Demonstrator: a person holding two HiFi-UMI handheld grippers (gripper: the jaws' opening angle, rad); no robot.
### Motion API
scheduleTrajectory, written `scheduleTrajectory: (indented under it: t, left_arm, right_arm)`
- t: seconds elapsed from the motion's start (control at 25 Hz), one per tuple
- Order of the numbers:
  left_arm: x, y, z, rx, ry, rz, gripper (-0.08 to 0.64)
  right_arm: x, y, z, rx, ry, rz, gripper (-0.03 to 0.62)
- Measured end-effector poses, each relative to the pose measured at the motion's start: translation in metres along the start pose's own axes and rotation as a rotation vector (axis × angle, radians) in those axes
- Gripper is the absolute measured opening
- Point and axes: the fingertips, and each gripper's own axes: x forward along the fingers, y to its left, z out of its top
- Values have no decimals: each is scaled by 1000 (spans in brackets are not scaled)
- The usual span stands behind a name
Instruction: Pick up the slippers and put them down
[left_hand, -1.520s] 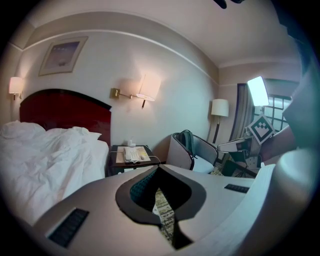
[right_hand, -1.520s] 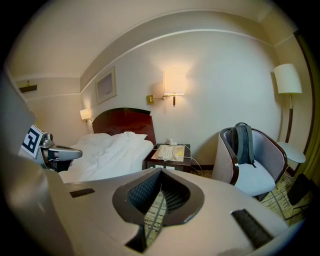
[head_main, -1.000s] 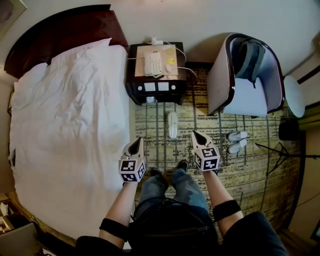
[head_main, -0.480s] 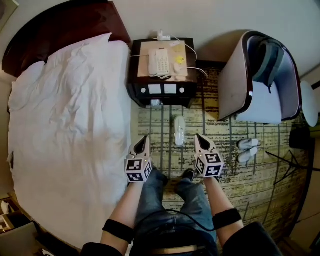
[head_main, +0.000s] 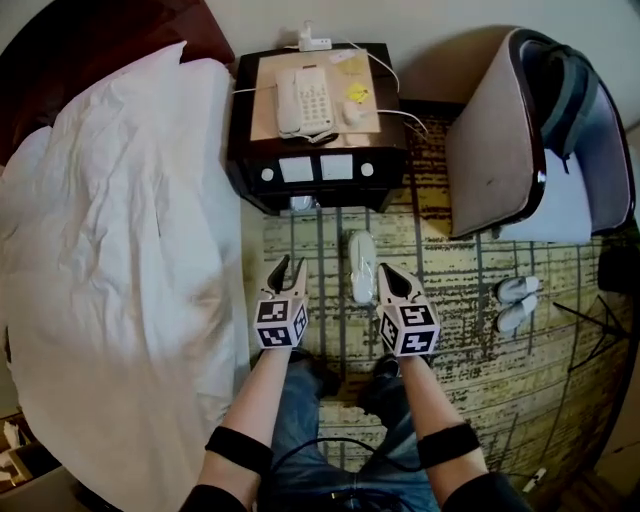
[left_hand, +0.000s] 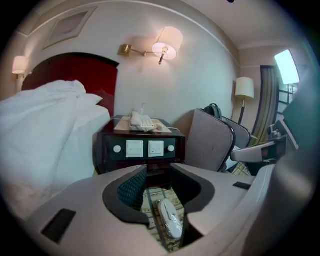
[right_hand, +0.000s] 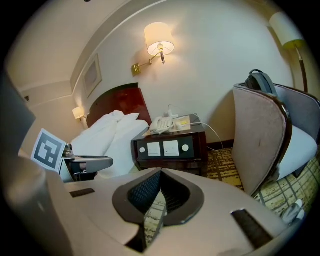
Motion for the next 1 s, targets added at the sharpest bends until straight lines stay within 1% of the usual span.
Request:
scheduleTrajectory:
  t: [0.32,0.52,0.56,0.68,0.8,1.0]
  left_arm:
    - [124,47,-72,4,-11,11,300]
    - [197,75,-120,16,-15,17,465]
    - [210,81,-130,19,-16,15,485]
    - [250,104,-161,25,-21,24,520]
    - [289,127,-187,26,-27,43,538]
    - [347,155,-210,29,-39,62,564]
  right_arm:
    - [108,-40,-81,12,-8,1,2]
    - [176,-68,-132,16,-23,-16,2]
    - [188,-73,-142,19,-26,-21,2]
    - [224,-81,-168,19,-38,-21,2]
    - [255,-88,-186,0,-56,-10,2]
    - [289,-102,-208,-2,-83,-16,2]
